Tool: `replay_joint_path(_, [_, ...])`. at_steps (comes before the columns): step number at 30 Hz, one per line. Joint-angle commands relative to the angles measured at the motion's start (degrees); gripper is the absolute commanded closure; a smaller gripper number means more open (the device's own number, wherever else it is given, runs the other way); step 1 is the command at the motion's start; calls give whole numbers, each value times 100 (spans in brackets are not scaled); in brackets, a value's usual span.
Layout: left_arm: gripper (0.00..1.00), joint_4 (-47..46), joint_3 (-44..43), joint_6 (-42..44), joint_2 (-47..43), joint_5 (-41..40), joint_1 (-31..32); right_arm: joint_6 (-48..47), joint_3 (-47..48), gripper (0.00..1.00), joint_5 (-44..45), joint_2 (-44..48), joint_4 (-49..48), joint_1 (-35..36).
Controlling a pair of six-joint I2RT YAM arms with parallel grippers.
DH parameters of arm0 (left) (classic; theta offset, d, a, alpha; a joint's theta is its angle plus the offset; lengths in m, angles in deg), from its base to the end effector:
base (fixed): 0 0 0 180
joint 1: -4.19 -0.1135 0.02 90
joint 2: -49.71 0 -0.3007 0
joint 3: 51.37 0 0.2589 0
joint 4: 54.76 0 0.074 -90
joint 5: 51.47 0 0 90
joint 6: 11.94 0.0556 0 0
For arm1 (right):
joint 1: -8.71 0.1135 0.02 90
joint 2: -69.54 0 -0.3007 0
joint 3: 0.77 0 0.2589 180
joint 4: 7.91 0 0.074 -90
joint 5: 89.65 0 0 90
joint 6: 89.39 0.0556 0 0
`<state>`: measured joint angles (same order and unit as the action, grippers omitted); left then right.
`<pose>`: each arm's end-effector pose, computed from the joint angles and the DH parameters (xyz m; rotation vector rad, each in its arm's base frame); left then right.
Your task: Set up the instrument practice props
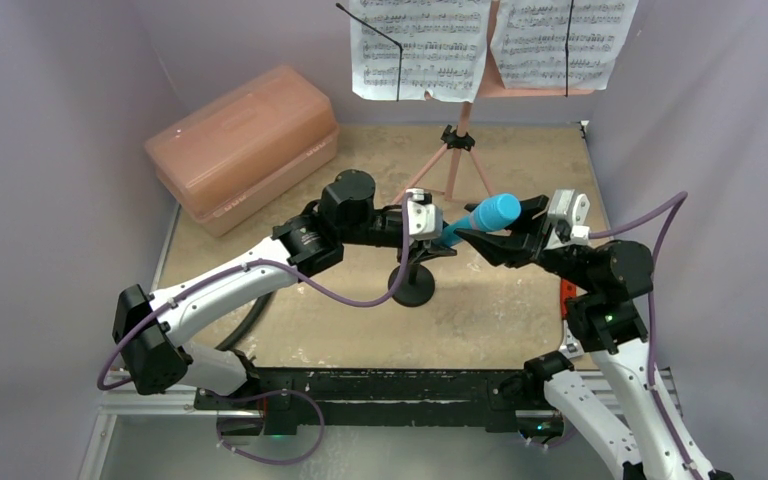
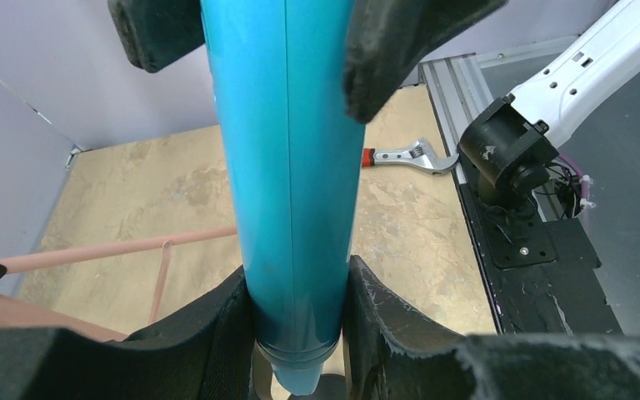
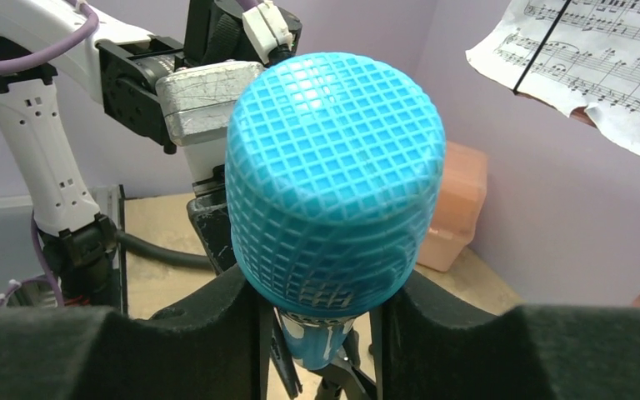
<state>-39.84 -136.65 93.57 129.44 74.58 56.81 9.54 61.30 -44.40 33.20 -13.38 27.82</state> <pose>0.1813 -0.2912 0.4151 1.3784 1.1772 -1.0108 0.0893 0.0724 0.4629 -0.8141 0.9286 0.8270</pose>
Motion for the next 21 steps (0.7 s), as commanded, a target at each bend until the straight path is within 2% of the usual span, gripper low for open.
replay_joint_path(1, [100, -161, -155, 19, -223, -50, -35, 56, 216, 89, -222, 65, -44, 6])
replay_joint_path(2, [100, -166, -131, 34, -245, -91, -36, 55, 204, 95, -207, 65, -46, 6])
replay_joint_path(3, [95, -215, -88, 40, -265, -146, -39, 43, 184, 100, -183, 65, -46, 5])
replay_joint_path(5, [74, -380, 2, 71, -304, -331, -40, -10, 163, 100, -113, 74, -34, 5])
replay_joint_path(7, [58, -564, 82, 126, -325, -543, -38, -102, 161, 100, 10, 74, 11, 9])
replay_joint_path(13, [32, -645, 97, 386, -301, -1618, -56, -320, 215, 100, 781, 33, 421, 5])
replay_joint_path(17, [27, -227, 47, 836, -295, -2358, -166, -578, 284, 100, 1524, 31, 965, 5])
replay_joint_path(21, [26, 289, 112, 919, -351, -2273, -464, -862, 307, 100, 2186, 31, 1427, 5])
